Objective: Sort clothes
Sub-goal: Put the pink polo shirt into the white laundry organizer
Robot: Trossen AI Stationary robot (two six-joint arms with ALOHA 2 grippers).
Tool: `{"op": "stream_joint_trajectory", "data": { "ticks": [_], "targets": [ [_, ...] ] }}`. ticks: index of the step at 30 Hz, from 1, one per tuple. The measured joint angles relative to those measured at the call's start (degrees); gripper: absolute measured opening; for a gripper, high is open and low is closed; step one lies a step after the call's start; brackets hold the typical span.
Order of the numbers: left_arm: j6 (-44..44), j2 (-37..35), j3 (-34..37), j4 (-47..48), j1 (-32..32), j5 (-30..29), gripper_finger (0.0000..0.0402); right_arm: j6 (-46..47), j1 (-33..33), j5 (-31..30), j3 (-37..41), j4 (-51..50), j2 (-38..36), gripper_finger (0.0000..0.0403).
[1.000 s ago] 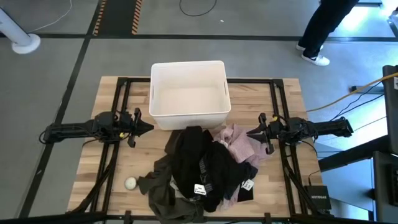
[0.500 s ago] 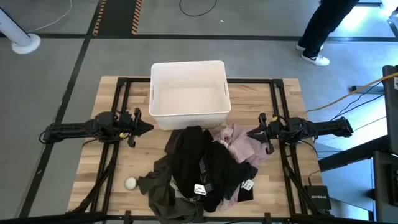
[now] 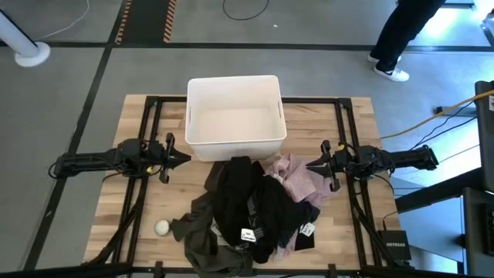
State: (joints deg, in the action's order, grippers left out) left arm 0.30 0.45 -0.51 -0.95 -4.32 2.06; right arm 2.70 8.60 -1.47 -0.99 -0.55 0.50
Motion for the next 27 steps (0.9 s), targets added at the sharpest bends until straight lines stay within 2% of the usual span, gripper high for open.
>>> {"op": "stream_joint_trajectory", "data": {
  "ticks": [4,6,11,15,22,27],
  "targets": [
    [-1.58,0.00,0.02,-3.27,-0.02,-0.08,0.0028,0.00,0.00,0.00,0.02,0.01,0.01,0.0060],
    [-1.49,-0.02,0.02,-8.31,-0.05,-0.58,0.0028,0.00,0.00,0.01,0.00,0.00,-0.01,0.0060],
    [-8.65,-0.04,0.02,-20.56,-0.07,-0.82,0.0028,0.00,0.01,0.01,0.01,0.00,0.00,0.0060],
    [-5.89,-0.04,-0.03,-27.18,-0.13,-1.20,0.0028,-0.02,0.00,0.01,0.00,-0.01,-0.01,0.0060],
    [0.20,1.71,-3.85,-28.10,-0.13,-1.30,0.0028,-1.62,0.00,-0.03,0.02,0.28,0.01,0.0060],
    [0.50,8.29,-10.53,-25.06,-0.11,-1.30,0.0028,-0.28,0.00,-0.05,0.11,2.24,0.01,0.0060]
  ]
}}
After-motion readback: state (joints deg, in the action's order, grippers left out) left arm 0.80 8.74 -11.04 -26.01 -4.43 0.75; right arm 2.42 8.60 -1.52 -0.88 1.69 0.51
